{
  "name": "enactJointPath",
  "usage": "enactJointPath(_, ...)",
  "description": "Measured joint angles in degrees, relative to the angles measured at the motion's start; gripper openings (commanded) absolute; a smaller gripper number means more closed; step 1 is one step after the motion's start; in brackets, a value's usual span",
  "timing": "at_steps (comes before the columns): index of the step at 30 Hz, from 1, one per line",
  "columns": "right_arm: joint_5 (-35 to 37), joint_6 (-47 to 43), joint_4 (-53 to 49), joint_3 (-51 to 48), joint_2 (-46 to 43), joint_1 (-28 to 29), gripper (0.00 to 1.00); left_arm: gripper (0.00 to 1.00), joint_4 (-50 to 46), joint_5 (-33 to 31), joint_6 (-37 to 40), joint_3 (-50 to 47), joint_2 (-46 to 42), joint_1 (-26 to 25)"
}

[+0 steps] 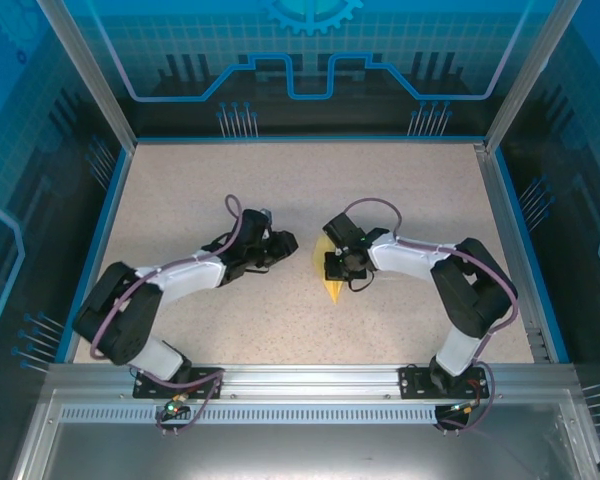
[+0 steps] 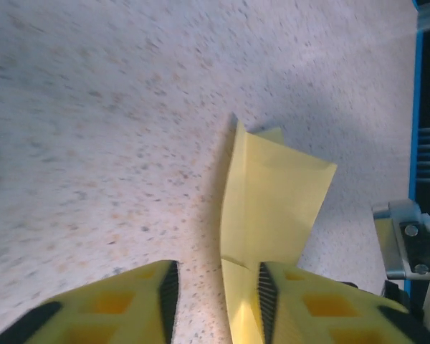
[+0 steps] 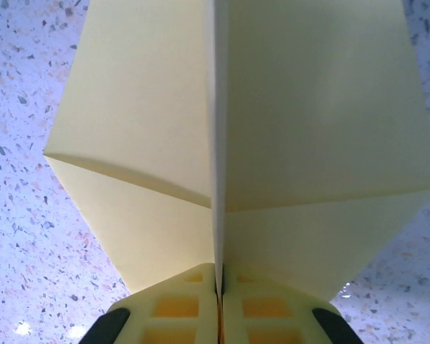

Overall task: Fold a paper plane with a square sheet of paper (pick it up from the middle)
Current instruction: Move a paper plane to the center of the table.

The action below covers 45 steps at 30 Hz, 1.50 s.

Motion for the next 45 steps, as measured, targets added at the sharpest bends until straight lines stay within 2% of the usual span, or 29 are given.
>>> enactJointPath(4, 2.2, 0.1, -1.6, 2.6, 1.9, 1.5, 0.10, 0.55, -8.3, -6.0, 0.8, 0.0, -4.2, 0.0)
enactJointPath(12, 4.3, 0.1, -3.8, 4.6, 3.8, 2.2, 0.13, 0.85, -20.8, -16.0, 1.6, 0.0, -7.5, 0.1)
enactJointPath(16, 4.5, 0.1, -4.3, 5.2, 4.4, 2.2, 0.08, 0.92, -23.9, -19.3, 1.7, 0.0, -8.5, 0.1)
enactJointPath(21, 5.0, 0.2, -5.4, 6.8, 5.2, 2.2, 0.07, 0.98, -26.2, -21.7, 1.9, 0.0, -9.2, 0.1)
enactJointPath(29, 8.6, -0.7, -8.4, 14.4, 6.1, 2.0, 0.07, 0.98, -27.7, -23.0, 2.9, 0.0, -10.6, 0.2)
enactJointPath(36, 9.7, -2.2, -9.2, 22.4, 12.8, -0.1, 0.09, 0.99, -28.8, -23.2, 3.1, 0.0, -11.1, 0.2)
enactJointPath(45, 9.9, -3.5, -11.9, 27.7, 18.9, -2.1, 0.13, 0.98, -29.3, -23.2, 3.4, 0.0, -11.3, 0.2)
